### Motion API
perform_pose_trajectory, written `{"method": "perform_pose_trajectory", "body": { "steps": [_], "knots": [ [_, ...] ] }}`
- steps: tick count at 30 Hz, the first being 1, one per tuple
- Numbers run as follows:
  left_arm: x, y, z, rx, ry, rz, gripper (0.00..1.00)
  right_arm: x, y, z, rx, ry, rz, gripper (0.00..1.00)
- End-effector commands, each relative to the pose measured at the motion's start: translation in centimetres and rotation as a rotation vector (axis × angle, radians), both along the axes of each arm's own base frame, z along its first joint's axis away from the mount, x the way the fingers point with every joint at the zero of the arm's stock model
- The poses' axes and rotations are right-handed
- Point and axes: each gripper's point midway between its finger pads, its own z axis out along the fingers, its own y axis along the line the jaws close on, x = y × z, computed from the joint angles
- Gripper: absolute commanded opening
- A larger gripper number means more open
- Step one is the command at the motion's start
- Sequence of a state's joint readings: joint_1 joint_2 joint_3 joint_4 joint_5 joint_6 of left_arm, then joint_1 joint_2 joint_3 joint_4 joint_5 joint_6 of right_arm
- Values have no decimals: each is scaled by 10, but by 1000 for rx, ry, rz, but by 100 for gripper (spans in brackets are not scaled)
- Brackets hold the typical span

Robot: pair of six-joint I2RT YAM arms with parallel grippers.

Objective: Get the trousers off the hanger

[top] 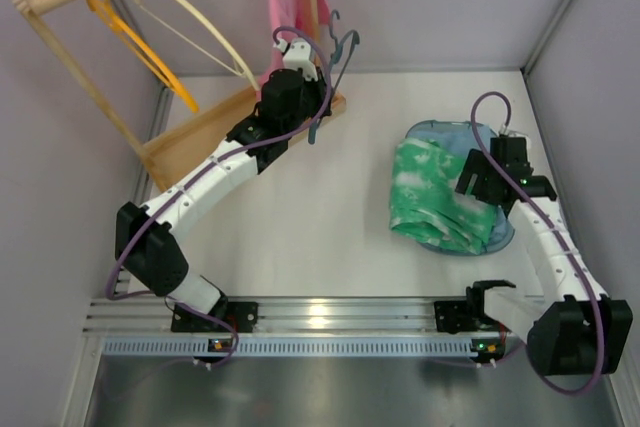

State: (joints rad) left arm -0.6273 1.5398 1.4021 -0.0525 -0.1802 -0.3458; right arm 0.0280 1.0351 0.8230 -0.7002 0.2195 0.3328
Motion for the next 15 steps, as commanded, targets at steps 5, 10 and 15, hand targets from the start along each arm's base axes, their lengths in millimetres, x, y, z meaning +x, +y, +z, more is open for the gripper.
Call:
{"method": "perform_pose_trajectory", "body": {
  "steps": [5,10,15],
  "knots": [
    [-3,3,43,-75,-108,3,0,-1,-17,-16,-1,31,-54,91],
    [-2,2,44,-75,-108,0,0,-5,-20,-23,-5,71,-81,99],
    [0,2,44,-74,-109,3,0,-3,-13,-34,25,81,-57,97]
  ]
}}
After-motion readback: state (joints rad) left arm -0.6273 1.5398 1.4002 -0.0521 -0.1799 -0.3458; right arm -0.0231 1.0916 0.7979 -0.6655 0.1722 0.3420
